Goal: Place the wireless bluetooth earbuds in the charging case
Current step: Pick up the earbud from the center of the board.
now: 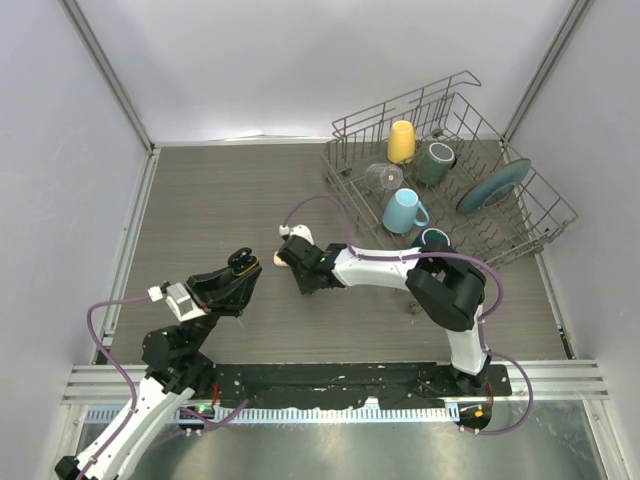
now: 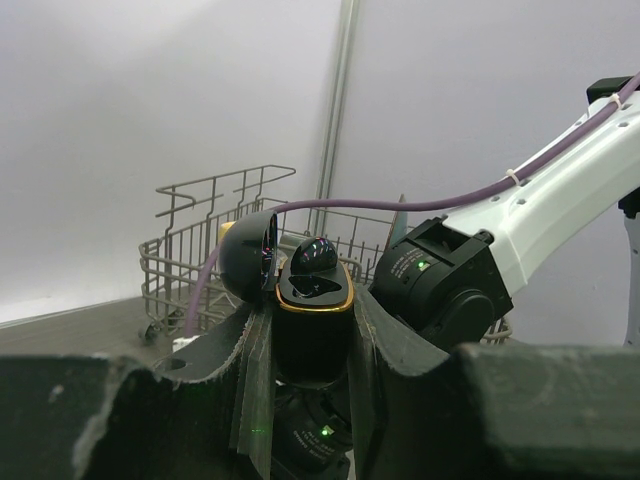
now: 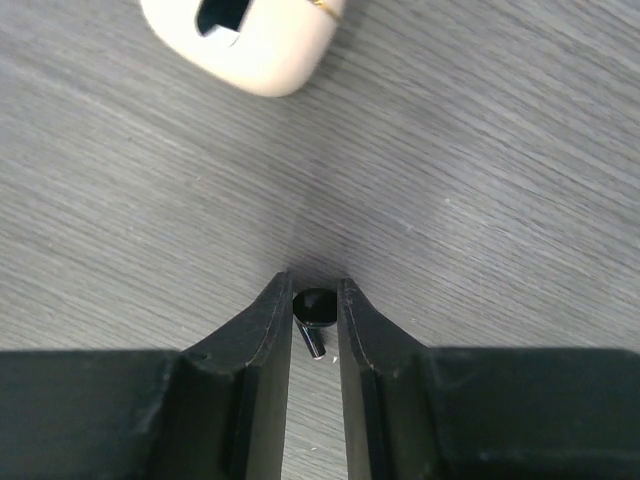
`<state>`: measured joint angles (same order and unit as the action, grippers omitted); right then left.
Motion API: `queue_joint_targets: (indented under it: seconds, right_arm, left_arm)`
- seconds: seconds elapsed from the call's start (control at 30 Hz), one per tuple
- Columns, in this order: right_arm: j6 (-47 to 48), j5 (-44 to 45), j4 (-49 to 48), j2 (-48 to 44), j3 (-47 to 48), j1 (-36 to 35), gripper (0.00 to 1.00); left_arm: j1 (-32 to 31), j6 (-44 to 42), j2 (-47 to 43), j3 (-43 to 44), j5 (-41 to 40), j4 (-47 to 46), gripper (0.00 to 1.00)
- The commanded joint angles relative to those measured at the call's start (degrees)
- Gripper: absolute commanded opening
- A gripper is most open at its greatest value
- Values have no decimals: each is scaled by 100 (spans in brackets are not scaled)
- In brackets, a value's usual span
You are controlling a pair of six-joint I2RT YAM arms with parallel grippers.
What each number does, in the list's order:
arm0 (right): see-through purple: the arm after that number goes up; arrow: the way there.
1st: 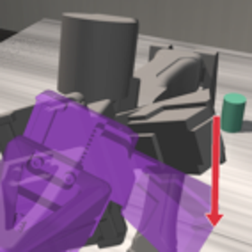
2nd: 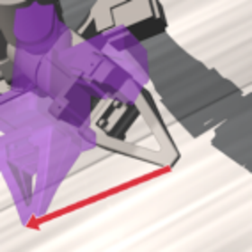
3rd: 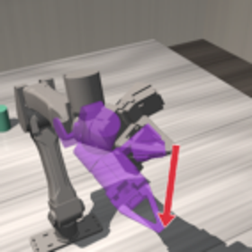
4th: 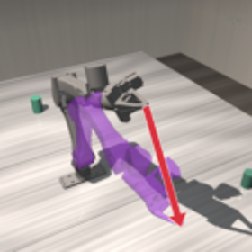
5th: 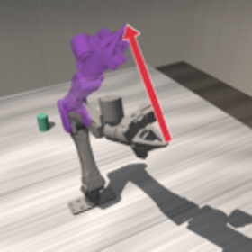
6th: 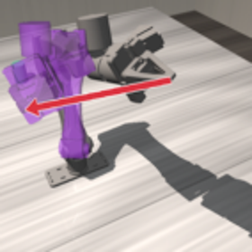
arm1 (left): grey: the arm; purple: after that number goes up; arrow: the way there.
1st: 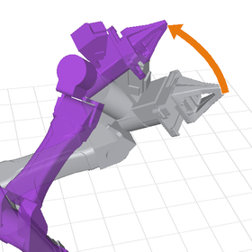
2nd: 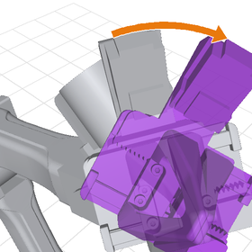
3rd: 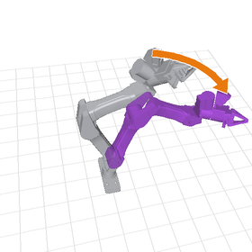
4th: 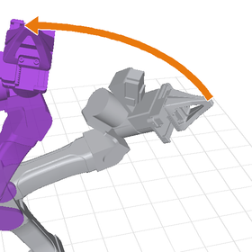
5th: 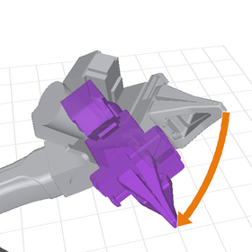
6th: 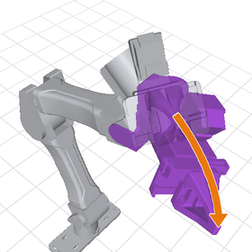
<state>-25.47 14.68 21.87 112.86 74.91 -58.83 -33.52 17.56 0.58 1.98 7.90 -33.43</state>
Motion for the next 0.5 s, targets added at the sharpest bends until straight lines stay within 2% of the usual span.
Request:
queue_joint_targets:
  seconds: [0.0,0.13,0.3,0.47]
  right_arm:
    - [-660,483,406,-132,-390,152,21]
    - [-1064,729,354,-264,-565,170,21]
    - [-1109,756,318,-264,-601,161,38]
    - [-881,572,248,-299,-618,170,44]
  left_arm:
    - [3,-25,-304,-75,-96,-93,0]
    - [12,-25,-304,-75,-104,-85,0]
    - [12,-25,-304,-75,-105,-85,0]
    - [12,-25,-304,-66,-96,-67,0]
